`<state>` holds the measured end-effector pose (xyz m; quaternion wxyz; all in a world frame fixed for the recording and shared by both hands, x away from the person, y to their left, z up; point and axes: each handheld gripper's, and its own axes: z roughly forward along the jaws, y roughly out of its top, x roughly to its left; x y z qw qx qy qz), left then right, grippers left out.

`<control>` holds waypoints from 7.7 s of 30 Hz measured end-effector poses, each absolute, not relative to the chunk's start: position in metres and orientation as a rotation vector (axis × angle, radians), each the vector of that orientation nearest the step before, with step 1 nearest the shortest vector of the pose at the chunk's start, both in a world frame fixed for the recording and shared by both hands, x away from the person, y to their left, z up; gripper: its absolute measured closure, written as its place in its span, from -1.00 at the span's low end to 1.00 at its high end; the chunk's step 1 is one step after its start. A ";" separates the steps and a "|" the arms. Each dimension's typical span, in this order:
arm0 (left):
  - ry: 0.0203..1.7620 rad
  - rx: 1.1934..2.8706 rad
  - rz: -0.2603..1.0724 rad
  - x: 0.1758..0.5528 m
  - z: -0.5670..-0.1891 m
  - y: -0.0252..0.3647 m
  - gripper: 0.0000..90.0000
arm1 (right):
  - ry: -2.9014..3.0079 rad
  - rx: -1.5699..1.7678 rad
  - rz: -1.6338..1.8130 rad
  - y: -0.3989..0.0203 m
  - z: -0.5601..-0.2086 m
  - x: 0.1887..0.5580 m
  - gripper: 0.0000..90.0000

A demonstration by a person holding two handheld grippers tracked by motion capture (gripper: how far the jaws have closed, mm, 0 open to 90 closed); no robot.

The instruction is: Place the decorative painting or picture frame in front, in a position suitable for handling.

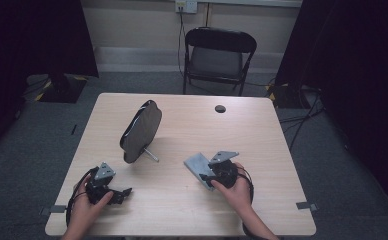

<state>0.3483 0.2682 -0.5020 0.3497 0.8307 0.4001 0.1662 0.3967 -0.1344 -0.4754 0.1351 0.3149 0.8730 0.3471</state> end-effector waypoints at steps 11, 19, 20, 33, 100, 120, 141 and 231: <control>1.037 2.154 0.434 0.348 -0.502 0.268 -1.00 | 2.571 0.904 1.003 -0.161 -0.482 0.385 0.02; 1.038 2.155 0.433 0.348 -0.502 0.268 -1.00 | 2.541 0.975 1.056 -0.221 -0.486 0.347 -0.03; 1.039 2.155 0.433 0.348 -0.502 0.268 -1.00 | 2.541 0.975 1.056 -0.221 -0.486 0.347 -0.03; 1.038 2.155 0.433 0.348 -0.502 0.268 -1.00 | 2.564 0.921 1.043 -0.266 -0.486 0.335 -0.66; 1.112 2.036 0.570 0.383 -0.460 0.245 0.64 | 2.493 0.917 1.093 -0.267 -0.499 0.337 -0.71; 1.144 2.042 0.515 0.350 -0.461 0.217 0.57 | 2.492 0.917 1.093 -0.267 -0.499 0.337 -0.71; 1.027 2.101 0.429 0.351 -0.468 0.174 0.50 | 2.493 0.917 1.093 -0.267 -0.499 0.337 -0.71; 1.041 2.113 0.425 0.400 -0.468 0.132 0.59 | 2.494 0.917 1.095 -0.267 -0.499 0.337 -0.72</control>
